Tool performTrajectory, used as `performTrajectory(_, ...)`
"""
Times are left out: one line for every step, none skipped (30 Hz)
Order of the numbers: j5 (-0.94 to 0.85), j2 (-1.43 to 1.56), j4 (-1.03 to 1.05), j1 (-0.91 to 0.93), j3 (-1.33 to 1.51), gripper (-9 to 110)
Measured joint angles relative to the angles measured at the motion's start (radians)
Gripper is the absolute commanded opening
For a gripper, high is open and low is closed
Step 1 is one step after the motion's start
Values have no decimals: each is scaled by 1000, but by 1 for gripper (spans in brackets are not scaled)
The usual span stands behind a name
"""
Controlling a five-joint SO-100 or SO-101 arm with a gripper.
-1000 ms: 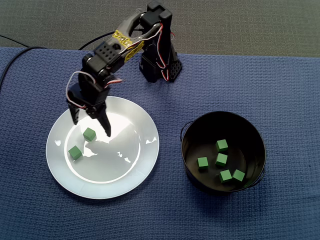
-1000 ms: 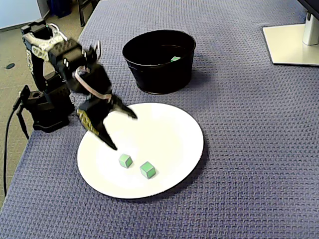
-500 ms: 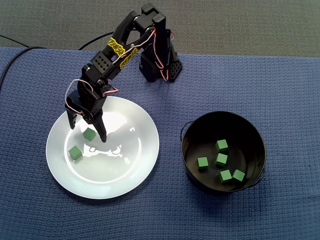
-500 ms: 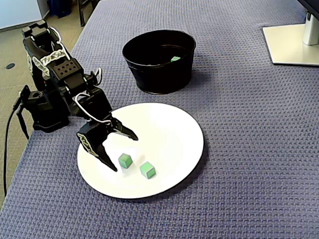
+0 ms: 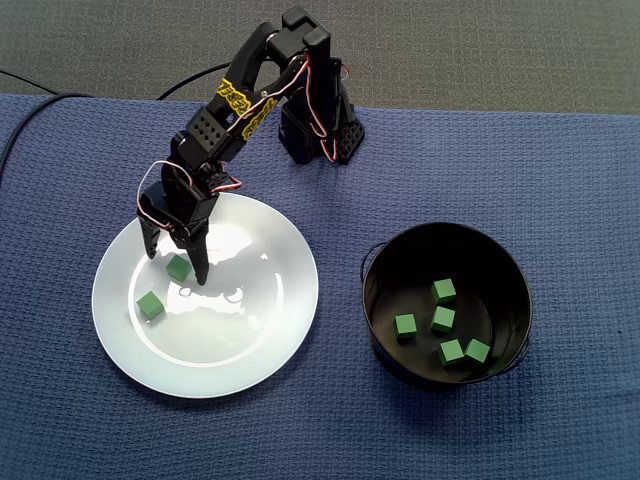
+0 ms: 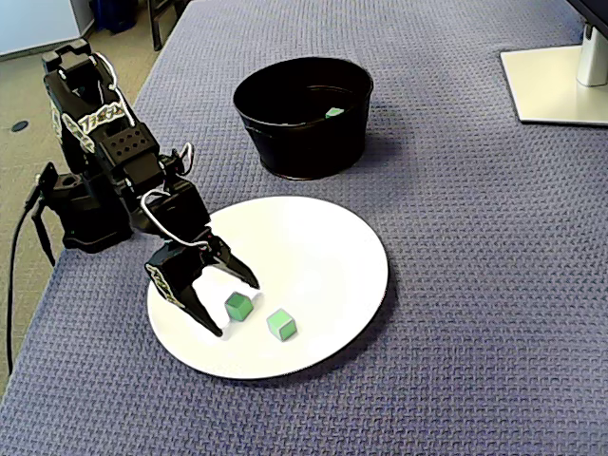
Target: Pick up the items on the white plate and put them in the black container.
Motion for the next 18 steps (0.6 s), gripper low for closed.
performTrajectory(5,0,-6,0,3,30)
performTrajectory(6,0,-12,0,11,29)
performTrajectory(17,0,-23,0,17,28)
performTrajectory(20,0,-40,0,23,27)
performTrajectory(23,0,-61,0,32,25)
performTrajectory(23,0,-81,0,38,24)
performTrajectory(25,0,-97,-2,44,22)
performTrajectory(26,0,-110,-3,49,20)
performTrajectory(28,0,-126,-6,55,18)
performTrajectory(28,0,-143,-9,61,17)
performTrajectory(28,0,-158,-11,69,16)
performTrajectory(28,2,-169,-11,77,16)
performTrajectory(28,2,-178,-11,81,15)
performTrajectory(32,2,-184,-11,87,13)
performTrajectory(38,3,-189,-11,91,13)
performTrajectory(43,3,-193,-11,94,13)
performTrajectory(49,3,-198,-12,97,15)
performTrajectory(52,3,-199,-12,101,16)
